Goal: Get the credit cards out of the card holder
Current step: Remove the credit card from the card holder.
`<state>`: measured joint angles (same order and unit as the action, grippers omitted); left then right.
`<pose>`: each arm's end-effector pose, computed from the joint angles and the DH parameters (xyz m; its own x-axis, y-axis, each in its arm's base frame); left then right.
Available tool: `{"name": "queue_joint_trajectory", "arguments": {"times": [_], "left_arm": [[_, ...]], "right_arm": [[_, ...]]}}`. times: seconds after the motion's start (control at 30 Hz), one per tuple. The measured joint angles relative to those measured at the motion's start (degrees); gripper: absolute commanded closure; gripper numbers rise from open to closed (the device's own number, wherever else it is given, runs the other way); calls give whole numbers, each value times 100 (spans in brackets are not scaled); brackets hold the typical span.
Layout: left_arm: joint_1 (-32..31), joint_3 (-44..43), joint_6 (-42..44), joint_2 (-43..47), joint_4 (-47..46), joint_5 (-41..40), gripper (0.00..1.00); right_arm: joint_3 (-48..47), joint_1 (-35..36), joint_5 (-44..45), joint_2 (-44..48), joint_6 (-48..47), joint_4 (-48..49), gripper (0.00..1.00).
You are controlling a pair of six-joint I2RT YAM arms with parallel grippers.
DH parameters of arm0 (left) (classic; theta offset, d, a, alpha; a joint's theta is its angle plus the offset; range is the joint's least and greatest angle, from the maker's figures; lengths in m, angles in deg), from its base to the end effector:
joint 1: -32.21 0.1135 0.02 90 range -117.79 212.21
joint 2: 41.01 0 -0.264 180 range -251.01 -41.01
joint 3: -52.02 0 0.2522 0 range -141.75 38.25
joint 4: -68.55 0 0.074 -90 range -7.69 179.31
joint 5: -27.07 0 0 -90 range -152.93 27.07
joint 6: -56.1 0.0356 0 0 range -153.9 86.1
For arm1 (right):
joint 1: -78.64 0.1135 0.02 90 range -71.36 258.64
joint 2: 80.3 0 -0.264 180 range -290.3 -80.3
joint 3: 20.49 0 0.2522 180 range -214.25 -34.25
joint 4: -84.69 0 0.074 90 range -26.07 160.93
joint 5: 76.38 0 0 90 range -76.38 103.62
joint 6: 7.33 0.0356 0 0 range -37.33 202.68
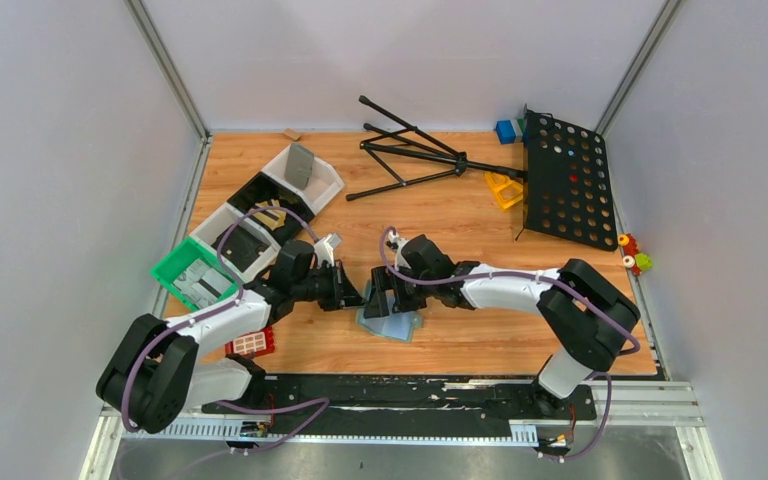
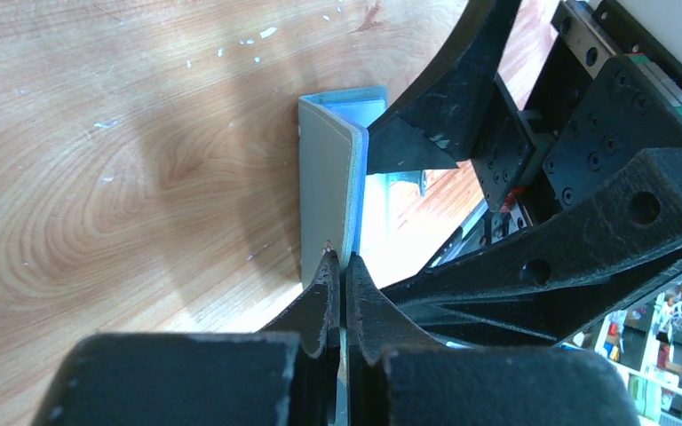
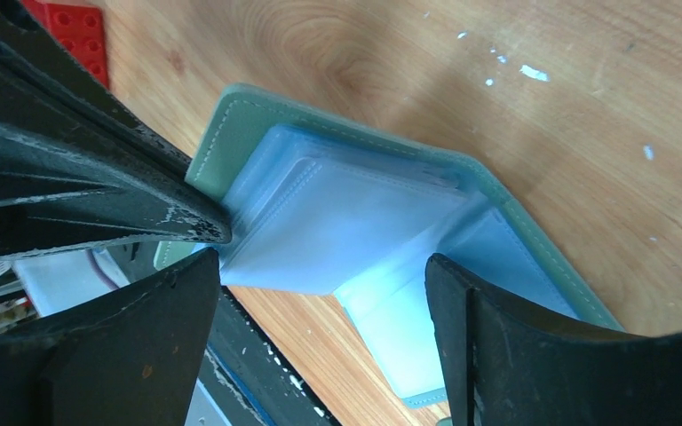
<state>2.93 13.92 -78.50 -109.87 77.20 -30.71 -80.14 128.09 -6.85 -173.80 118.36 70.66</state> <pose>0.1843 -0.1251 0.1646 -0.9371 -0.1556 -0.3125 0.1616 0.6000 -0.7835 0.1970 0.2494 0.1569 -0.8959 -0.2064 -0.3934 -0.4207 0.6787 0.6020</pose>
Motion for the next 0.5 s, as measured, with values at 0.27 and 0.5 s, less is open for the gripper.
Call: {"name": "queue_joint_trajectory", "arguments": {"times": [0.27, 0.5], "left_arm": [[0, -2, 55, 127, 245, -162, 100], [0, -7, 107, 129, 339, -247, 100]], "right_arm": [[-101, 20, 332, 4, -131, -293, 22], [-59, 24, 393, 94, -170, -343, 39]]}}
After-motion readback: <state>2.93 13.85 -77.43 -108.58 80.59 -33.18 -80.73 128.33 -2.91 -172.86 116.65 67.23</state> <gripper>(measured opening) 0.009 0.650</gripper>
